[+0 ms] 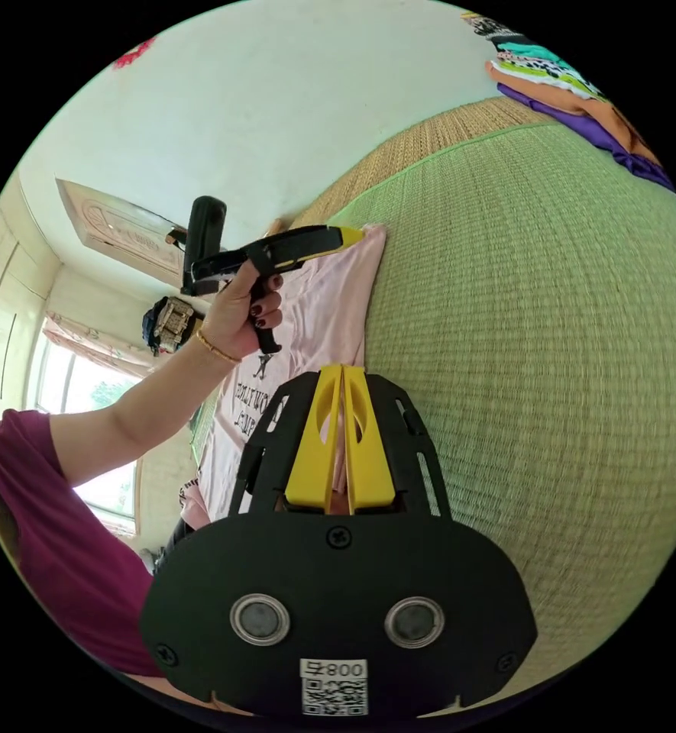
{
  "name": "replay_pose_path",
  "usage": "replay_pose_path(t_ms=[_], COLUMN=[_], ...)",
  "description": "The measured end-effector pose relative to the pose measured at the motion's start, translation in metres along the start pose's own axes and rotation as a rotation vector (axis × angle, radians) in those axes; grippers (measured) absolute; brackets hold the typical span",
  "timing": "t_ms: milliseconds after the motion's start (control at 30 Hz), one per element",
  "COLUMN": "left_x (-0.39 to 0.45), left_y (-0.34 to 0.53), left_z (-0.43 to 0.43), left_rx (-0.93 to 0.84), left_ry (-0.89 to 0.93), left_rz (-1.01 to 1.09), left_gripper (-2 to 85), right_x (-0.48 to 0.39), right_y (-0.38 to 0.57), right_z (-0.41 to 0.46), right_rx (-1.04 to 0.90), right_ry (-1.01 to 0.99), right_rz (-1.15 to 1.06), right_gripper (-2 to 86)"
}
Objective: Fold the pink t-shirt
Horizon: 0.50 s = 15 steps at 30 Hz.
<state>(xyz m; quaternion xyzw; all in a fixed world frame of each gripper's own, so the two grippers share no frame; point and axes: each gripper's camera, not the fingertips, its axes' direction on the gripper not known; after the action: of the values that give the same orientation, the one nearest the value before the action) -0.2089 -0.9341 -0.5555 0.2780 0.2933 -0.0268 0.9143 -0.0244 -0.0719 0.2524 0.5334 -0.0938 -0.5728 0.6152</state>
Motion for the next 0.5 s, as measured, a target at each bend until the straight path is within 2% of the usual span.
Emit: replay_pose_path(t_ms=[167, 333, 500], left_x=[-0.017, -0.035, -0.063], left_y=[0.057, 0.119, 0.206], left_z=[-0.005, -0.065, -0.125], left_rx=[-0.109, 0.073, 0.125], left_ry=[0.018, 0.110, 0.113], left_rz=[-0.011, -0.038, -0.097], left_gripper=[0.1, 0.2, 0.4], right_x=[0.024, 0.024, 0.021], right_y=[-0.002, -0.009, -0.014], right_z=[-0.009, -0.013, -0.020], right_rx=[0.037, 0.044, 0.078], right_ry=[-0.152, -0.184, -0.222], right_rz=[0.087, 0.104, 0.135], right_gripper=[0.0, 0.0, 0.0])
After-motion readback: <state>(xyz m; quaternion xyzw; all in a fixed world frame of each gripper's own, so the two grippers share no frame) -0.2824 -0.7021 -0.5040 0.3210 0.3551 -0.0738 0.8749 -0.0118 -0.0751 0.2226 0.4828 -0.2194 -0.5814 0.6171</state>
